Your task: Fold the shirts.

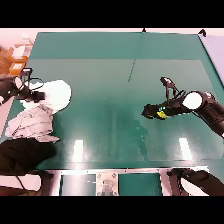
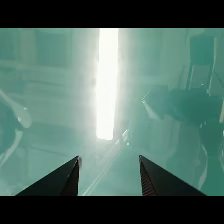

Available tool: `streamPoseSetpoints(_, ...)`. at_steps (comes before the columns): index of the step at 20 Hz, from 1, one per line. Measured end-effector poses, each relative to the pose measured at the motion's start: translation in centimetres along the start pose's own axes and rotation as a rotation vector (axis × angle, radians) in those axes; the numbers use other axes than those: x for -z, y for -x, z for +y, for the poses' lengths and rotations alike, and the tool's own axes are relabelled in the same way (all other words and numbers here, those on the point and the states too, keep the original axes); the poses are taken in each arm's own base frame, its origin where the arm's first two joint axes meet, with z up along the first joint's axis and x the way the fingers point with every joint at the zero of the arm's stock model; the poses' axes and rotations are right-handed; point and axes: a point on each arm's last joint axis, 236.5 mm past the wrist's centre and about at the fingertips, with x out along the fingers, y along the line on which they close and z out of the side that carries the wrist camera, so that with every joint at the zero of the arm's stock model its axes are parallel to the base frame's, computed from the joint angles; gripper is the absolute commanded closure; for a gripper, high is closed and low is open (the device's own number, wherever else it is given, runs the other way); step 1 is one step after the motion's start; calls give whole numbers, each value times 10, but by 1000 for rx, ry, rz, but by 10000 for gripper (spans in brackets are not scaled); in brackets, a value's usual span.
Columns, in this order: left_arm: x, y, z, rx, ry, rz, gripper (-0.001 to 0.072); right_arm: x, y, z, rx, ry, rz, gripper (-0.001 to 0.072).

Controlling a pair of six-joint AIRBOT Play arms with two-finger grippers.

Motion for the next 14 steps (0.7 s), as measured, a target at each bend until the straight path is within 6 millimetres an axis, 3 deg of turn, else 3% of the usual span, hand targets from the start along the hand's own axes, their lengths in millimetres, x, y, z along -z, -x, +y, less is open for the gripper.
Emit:
streamPoseSetpoints(2,-5,3,-3,24,-26,13,687,0,0,0,0,0,-1,445)
streamPoseSetpoints(4,-28,23,-15,67,-43,-18,687,-2,2,-1,0,-4,-2,462)
streamPoseSetpoints(7,-82,90,-59,168,-108,-133,687,-11,15,-6,5,-28,-11,462)
streamPoseSetpoints(9,-113,158,-114,271,-187,-255,687,-24,30,-13,9,-45,-32,462)
streamPoseSetpoints(11,-123,226,-180,393,-285,-361,686,-38,47,-24,18,-66,-63,461)
streamPoseSetpoints(13,-108,278,-251,535,-387,-408,686,-52,64,-36,27,-95,-96,461)
streamPoseSetpoints(14,-94,292,-281,596,-432,-400,685,-56,70,-42,34,-109,-108,461)
